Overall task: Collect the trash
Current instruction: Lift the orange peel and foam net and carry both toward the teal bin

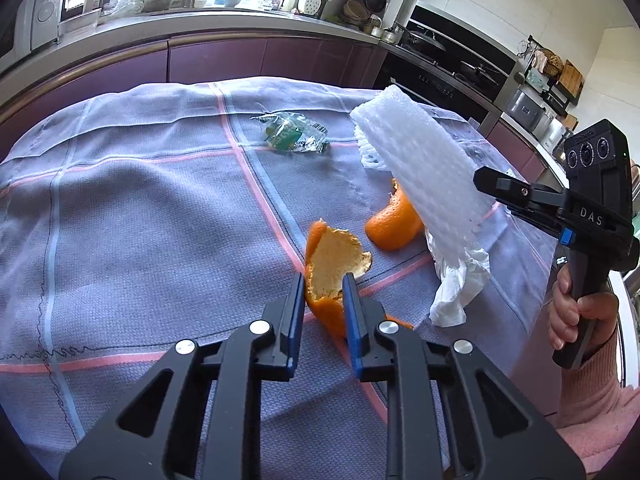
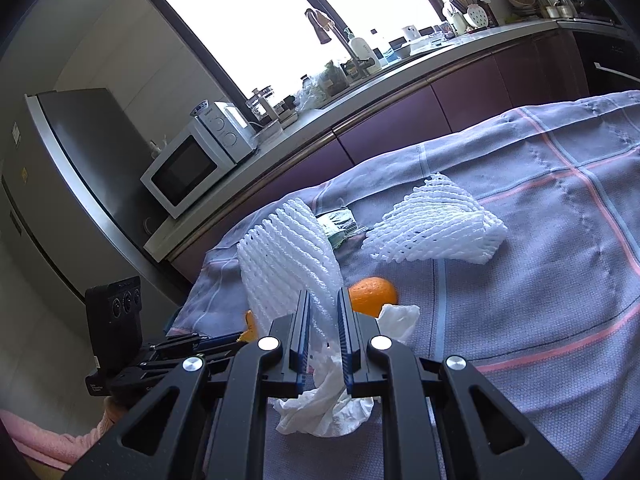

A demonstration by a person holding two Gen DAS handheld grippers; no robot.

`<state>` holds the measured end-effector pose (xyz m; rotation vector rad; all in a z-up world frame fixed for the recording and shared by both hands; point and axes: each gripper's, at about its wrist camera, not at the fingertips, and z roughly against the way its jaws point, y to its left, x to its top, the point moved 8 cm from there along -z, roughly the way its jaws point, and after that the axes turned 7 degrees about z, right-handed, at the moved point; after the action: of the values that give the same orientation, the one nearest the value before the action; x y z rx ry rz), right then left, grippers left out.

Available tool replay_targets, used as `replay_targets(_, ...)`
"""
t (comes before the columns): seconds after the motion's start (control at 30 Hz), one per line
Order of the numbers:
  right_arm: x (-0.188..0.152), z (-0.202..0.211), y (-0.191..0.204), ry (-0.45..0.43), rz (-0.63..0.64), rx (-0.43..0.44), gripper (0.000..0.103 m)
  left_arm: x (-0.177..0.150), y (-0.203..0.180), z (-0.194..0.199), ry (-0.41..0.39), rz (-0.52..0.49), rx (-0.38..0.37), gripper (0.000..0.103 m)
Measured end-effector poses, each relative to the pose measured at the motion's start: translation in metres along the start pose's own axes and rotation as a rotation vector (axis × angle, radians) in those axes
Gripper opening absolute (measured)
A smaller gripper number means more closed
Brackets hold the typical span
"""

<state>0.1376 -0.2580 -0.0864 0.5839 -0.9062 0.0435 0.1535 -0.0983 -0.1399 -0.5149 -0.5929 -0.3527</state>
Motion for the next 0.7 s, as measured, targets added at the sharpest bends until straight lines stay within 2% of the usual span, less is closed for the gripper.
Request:
replay_targets(0.17,0.001,-0.005,0.010,0.006,0.017,0.020,0.012,-0.001,0.001,0.014,-0.029,-0.004,0.000,0.012)
replay_targets(0.37,0.005,-0.020,0.035,0.022,0.056,0.065,0.012,0.000,0.012,0.047,-0.084,0.013,0.002,0.011)
replay_targets(0.7,0.013,-0.053,0.090,0.052,0.128,0.152,0.012,0.004,0.055,0.119,-0.201,0.065,0.089,0.011)
